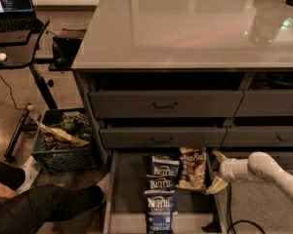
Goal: Pick brown chip bag from bottom drawer and place on counter
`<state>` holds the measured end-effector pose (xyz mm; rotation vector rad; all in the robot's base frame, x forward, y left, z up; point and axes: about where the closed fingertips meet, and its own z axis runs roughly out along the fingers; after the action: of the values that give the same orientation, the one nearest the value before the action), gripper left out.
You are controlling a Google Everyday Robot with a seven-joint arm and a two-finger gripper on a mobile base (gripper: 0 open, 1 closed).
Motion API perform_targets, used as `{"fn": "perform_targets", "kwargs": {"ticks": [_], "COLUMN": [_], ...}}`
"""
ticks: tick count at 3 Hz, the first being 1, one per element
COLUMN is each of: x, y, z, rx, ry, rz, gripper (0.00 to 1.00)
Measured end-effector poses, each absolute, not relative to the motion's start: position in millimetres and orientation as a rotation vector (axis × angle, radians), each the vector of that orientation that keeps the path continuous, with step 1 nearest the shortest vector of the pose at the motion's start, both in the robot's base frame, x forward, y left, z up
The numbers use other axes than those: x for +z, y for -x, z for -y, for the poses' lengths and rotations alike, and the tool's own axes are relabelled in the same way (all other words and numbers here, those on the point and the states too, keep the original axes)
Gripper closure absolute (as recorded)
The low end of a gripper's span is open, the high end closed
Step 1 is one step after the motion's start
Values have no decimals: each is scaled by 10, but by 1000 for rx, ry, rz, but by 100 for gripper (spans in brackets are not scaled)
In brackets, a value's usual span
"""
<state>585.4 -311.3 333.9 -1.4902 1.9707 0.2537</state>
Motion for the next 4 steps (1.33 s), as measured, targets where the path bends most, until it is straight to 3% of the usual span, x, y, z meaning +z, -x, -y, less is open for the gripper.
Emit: {"fn": "perform_targets", "kwargs": {"ticks": [2, 4], "x": [2875, 2324], "y": [-6196, -6451], "z": [3084, 2962], "rx": [282, 289], "ry": [1316, 1372], "rz": [-2062, -2067], "gripper": [0, 0]}}
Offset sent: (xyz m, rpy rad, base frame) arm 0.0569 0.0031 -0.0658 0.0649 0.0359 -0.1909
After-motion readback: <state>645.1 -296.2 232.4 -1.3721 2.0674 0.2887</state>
